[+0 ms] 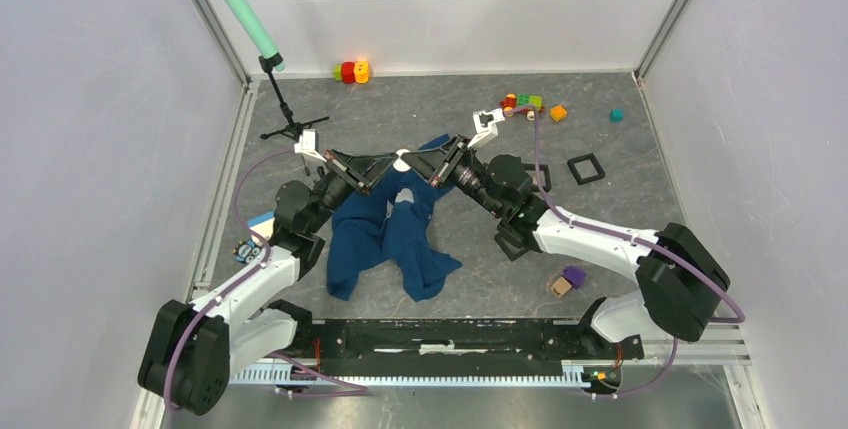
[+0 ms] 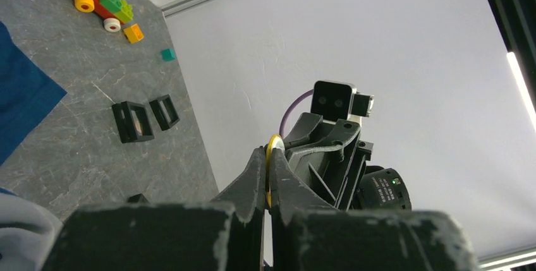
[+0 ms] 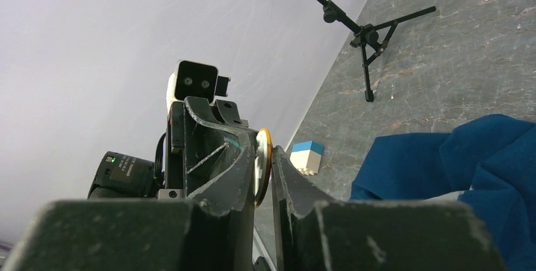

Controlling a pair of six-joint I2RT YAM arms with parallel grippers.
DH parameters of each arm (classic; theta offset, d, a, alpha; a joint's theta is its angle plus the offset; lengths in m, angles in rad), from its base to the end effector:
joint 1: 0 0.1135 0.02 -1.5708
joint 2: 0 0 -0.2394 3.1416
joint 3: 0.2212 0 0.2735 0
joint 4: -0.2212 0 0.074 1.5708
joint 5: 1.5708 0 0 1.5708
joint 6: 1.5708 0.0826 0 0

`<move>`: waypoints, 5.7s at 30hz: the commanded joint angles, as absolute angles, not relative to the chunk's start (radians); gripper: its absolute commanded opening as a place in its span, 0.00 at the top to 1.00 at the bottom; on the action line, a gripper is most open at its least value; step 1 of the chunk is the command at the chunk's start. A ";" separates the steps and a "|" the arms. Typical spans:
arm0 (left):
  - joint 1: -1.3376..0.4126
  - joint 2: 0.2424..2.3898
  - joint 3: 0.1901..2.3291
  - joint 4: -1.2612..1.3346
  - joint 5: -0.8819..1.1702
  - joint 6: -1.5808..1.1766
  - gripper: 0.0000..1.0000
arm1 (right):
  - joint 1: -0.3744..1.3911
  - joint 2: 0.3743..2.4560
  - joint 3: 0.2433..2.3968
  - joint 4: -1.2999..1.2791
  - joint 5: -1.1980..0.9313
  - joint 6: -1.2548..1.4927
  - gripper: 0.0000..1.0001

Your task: Remove the brooch from the garment

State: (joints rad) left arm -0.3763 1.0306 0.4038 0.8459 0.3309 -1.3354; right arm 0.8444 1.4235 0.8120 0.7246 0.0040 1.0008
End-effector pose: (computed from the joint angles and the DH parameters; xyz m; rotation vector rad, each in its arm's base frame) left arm 0.2660 -0.1340 0.2440 -0.4265 1.5161 -1.6208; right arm 0.2615 0.2939 0.2639 0.1322 1.6404 1.4674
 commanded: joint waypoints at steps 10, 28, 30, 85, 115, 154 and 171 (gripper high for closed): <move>-0.386 0.973 0.487 0.718 0.372 -1.241 0.98 | 0.852 1.435 0.921 0.576 0.002 0.856 0.86; -0.385 0.967 0.542 0.639 0.414 -1.250 0.98 | 0.853 1.423 0.893 0.546 -0.006 0.773 0.82; -0.385 0.967 0.541 0.643 0.418 -1.261 0.98 | 0.852 1.428 0.888 0.549 0.011 0.771 0.82; -0.399 0.885 0.503 0.314 0.301 -0.878 0.98 | 0.829 1.294 0.751 0.604 0.078 0.652 0.19; -1.117 1.468 1.029 -0.707 -0.713 -0.437 0.98 | 0.715 0.884 0.522 -0.052 0.166 0.319 0.12; -1.020 1.522 0.963 -0.497 -0.162 -0.330 0.19 | 0.612 1.032 0.555 -0.332 0.173 0.253 0.02; -1.018 1.583 0.966 -0.488 -0.179 -0.314 0.20 | 0.548 1.198 0.613 -0.328 -0.022 0.120 0.02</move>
State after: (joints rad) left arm -1.0225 1.5818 0.9657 -0.5190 -0.1795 -0.3569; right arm 0.5541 1.1938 0.5713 -0.3321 0.0349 0.1593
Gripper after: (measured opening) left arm 0.805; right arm 0.979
